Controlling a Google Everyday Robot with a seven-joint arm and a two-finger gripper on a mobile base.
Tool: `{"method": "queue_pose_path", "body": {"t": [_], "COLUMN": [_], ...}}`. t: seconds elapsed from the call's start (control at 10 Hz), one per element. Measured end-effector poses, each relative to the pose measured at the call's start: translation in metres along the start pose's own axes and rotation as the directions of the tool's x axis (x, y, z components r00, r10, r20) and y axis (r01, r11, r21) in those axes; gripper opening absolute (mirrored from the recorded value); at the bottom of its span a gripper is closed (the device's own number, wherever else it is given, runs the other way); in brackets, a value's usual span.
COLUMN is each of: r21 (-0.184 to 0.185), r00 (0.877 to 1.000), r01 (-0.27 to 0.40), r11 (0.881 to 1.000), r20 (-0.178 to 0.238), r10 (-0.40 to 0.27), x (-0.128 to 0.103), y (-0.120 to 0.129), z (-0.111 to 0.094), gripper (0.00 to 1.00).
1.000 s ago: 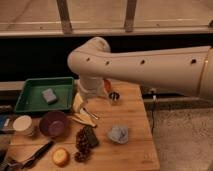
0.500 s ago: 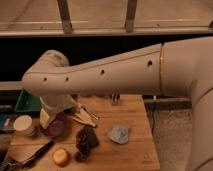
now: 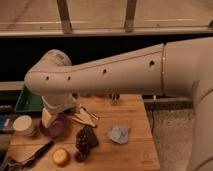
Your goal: Place apple in tray
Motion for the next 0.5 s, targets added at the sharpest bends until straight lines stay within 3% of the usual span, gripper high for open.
{"method": "queue_pose_path", "body": {"t": [0.3, 0.5], "r21": [-0.078, -0.167], "r00": [1.0, 0.998], "r01": [0.028, 0.054], "r11": [0.997, 0.984], "r20": [-0.005, -0.011], "r10": [-0.029, -0.056], "x": [0.017, 0.037], "y": [0.027, 0.058], "z": [0.038, 0.09], "gripper": [0.8, 0.8]}}
